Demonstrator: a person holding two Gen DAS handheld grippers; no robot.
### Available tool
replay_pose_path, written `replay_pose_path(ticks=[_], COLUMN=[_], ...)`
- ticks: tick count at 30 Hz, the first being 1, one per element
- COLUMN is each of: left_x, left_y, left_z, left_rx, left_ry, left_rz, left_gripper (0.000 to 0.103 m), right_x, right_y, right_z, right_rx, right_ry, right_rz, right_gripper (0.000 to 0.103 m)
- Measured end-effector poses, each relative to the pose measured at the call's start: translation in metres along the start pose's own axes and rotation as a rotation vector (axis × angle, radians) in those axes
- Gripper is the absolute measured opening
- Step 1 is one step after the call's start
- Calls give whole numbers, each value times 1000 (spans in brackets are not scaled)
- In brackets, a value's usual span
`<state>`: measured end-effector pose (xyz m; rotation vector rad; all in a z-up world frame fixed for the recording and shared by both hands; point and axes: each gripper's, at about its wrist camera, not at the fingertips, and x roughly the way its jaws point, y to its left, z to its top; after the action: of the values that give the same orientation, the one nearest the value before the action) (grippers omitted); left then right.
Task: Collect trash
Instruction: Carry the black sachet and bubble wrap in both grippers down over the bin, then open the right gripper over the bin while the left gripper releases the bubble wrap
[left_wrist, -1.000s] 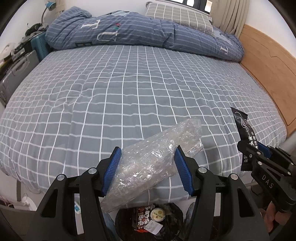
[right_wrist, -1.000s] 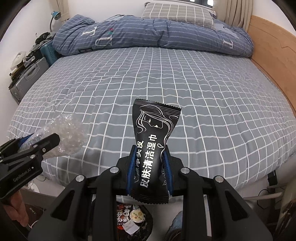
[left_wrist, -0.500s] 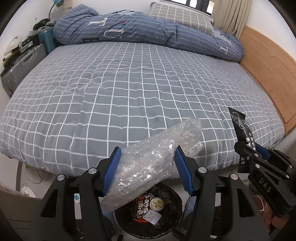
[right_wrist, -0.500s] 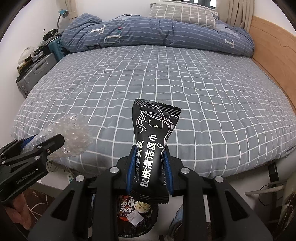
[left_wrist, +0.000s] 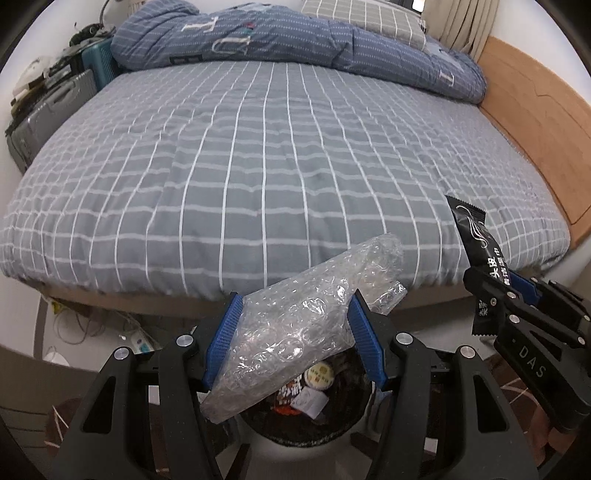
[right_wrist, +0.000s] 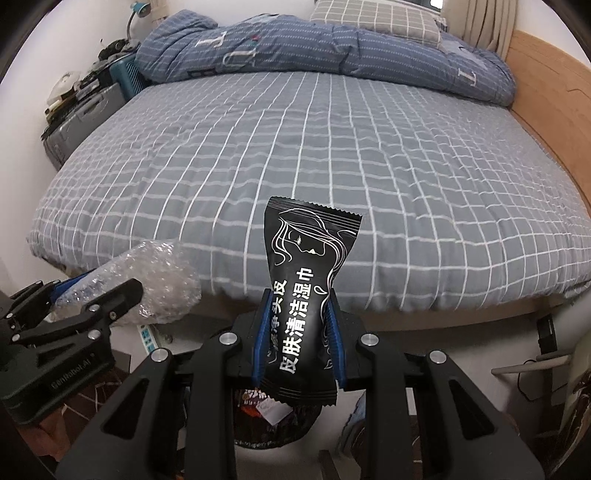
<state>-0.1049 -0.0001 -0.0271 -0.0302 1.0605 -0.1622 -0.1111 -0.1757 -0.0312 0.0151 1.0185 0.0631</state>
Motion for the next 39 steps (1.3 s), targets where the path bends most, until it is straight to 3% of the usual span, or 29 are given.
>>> replay_pose_path(ticks=[12,23,28,39], left_x=[21,66,90,111], left_y=[11,31,47,94], left_z=[-51,-83,-94,-106], left_rx=[-14,-46,-54,-121], left_ry=[90,167,222,257], left_rz=[0,22,41,104], left_gripper=[57,57,57,57], right_x=[17,65,99,146], right_y=[14,10,17,57], right_z=[-48,-86,-96,-101], right_rx=[-24,-20,-30,-112], right_ry=[84,189,261,339], right_rz=[23,24,33,89], right_gripper=[26,26,26,30])
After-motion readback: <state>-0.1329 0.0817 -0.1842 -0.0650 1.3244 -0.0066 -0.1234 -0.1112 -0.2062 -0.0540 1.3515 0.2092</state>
